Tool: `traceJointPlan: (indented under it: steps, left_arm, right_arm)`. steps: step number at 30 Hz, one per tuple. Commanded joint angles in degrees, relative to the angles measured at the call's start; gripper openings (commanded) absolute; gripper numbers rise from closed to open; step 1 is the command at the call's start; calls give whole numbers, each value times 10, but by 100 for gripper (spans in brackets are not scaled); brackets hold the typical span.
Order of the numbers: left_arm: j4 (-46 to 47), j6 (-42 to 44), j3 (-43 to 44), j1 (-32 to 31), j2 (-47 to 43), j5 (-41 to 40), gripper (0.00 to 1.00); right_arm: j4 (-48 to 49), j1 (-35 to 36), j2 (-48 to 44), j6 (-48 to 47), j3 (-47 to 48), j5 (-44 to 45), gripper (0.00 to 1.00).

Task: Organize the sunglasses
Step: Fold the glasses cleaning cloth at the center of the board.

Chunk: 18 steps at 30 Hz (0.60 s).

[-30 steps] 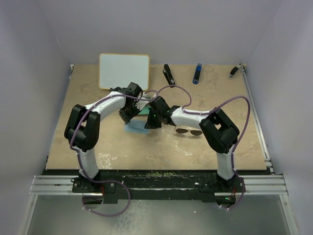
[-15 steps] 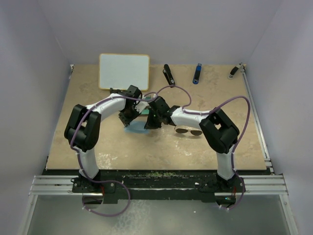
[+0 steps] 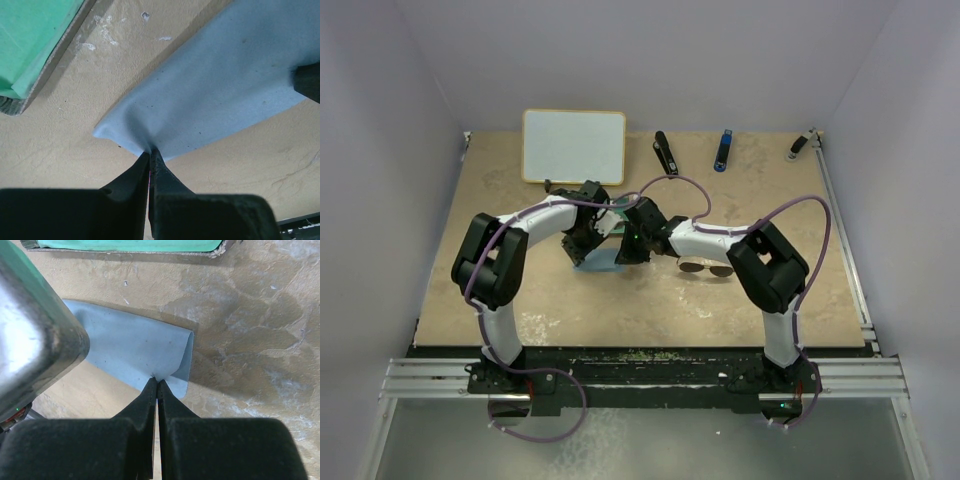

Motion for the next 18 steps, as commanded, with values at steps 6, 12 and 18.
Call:
traceJointPlan:
  steps: [6,12,18]
  left_arm:
    - [19,-8,-9,3,-13,-4,4]
    - [25,-8,-5,3,-10,-8,4]
    - [30,-10,-10,3,-9,-13,4]
  right_arm:
    - [7,-1,2,-6,-11,-4,0]
    - [9,-1,8,-7,-14,-6,0]
    - [8,-1,8,-7,-13,-4,0]
